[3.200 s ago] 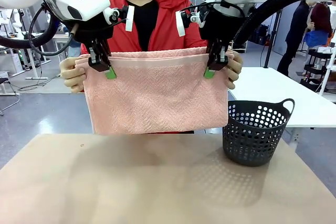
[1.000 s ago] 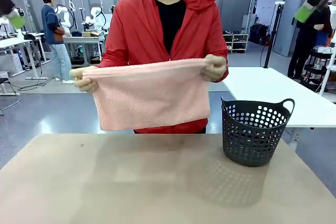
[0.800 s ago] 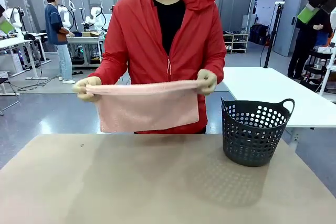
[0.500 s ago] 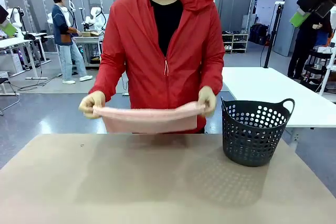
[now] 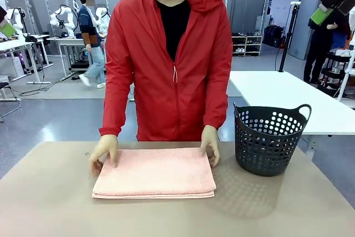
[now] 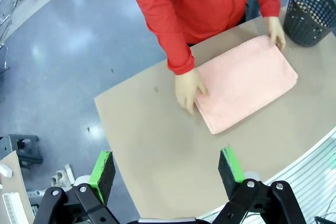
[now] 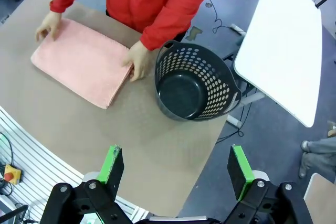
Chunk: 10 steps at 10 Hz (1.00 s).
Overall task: Fold the towel.
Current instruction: Pick up the 100 cm Hotel Towel and place it on the left side of the table.
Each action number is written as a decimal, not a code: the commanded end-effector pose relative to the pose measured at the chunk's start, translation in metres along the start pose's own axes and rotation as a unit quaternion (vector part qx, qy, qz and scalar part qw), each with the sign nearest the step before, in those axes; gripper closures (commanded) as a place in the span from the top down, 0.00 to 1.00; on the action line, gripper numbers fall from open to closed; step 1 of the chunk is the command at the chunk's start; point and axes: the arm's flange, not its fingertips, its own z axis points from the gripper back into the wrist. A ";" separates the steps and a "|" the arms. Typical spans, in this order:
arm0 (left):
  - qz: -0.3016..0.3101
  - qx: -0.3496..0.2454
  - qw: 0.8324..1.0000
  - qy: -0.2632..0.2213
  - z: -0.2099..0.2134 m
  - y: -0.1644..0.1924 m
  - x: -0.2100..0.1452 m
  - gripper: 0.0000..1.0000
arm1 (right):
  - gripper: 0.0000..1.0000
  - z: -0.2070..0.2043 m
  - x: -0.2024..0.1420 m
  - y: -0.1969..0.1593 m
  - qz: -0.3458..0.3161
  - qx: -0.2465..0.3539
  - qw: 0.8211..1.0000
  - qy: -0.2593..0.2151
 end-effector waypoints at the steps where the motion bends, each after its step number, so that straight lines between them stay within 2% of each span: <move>1: 0.000 -0.003 1.000 0.006 0.003 0.000 0.002 1.00 | 1.00 0.001 -0.002 -0.001 0.006 0.002 1.000 0.003; 10: 0.000 -0.003 1.000 0.006 0.003 0.000 0.002 1.00 | 1.00 0.001 -0.002 -0.001 0.006 0.002 1.000 0.003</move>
